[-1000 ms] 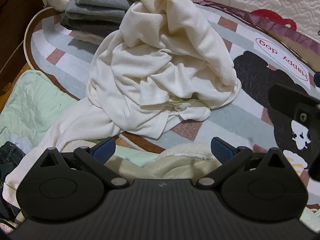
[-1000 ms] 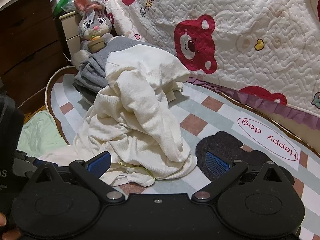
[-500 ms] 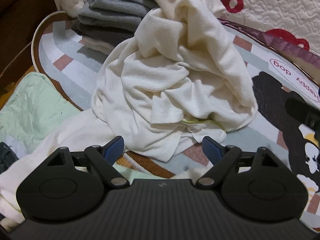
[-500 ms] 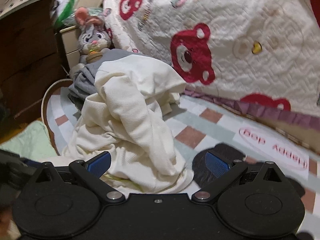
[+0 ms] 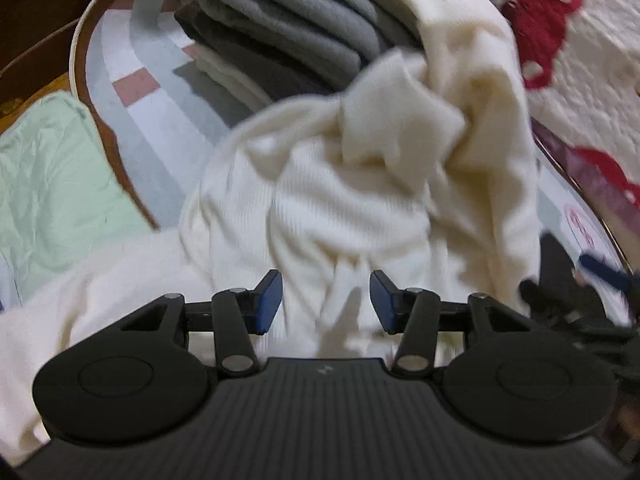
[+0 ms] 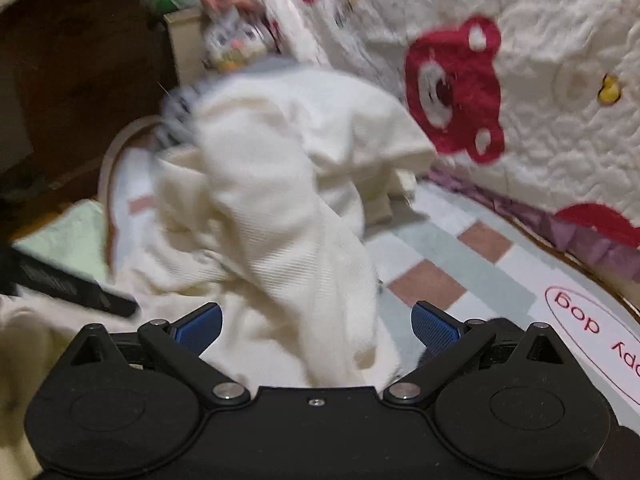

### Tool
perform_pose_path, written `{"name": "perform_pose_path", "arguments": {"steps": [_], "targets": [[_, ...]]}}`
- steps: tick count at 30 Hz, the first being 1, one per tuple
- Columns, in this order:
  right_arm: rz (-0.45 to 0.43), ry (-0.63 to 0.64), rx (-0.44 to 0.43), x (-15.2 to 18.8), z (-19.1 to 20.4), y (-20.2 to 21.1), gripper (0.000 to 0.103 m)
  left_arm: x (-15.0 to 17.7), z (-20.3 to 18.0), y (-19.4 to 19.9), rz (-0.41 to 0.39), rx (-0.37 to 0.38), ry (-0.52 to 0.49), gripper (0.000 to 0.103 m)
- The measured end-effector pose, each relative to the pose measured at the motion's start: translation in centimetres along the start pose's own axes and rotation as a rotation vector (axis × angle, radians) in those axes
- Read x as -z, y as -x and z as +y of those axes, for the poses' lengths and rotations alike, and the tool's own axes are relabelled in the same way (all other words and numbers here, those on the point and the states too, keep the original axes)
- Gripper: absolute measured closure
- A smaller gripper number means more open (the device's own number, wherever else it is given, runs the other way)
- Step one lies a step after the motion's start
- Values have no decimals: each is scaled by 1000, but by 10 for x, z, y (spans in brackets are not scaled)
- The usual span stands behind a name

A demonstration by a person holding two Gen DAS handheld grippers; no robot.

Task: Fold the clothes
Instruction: 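Grasp the cream waffle-knit garment with the left tool while the right tool grasps it too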

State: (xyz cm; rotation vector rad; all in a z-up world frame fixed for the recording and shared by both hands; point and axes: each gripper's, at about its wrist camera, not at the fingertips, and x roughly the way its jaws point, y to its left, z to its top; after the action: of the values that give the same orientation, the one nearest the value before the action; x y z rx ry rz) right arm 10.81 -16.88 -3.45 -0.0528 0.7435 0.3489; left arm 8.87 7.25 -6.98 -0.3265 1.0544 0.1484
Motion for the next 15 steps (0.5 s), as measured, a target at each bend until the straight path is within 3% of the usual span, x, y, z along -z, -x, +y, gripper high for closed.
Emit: {"name": "perform_pose_path", "arguments": {"steps": [4, 6, 9, 12, 13, 15], "targets": [[74, -114, 9, -8, -15, -40, 1, -24, -2, -18, 1, -30, -22, 46], [76, -210, 7, -5, -20, -48, 1, -22, 2, -24, -25, 34, -41, 28], [71, -328, 3, 1, -25, -55, 1, -12, 12, -34, -30, 95, 1, 24], [75, -361, -21, 6, -29, -62, 1, -3, 17, -49, 3, 81, 20, 17], [77, -372, -29, 8, -31, -65, 1, -1, 18, -56, 21, 62, 15, 9], [80, -393, -45, 11, -34, -69, 1, 2, 23, -73, 82, 50, 27, 5]]}}
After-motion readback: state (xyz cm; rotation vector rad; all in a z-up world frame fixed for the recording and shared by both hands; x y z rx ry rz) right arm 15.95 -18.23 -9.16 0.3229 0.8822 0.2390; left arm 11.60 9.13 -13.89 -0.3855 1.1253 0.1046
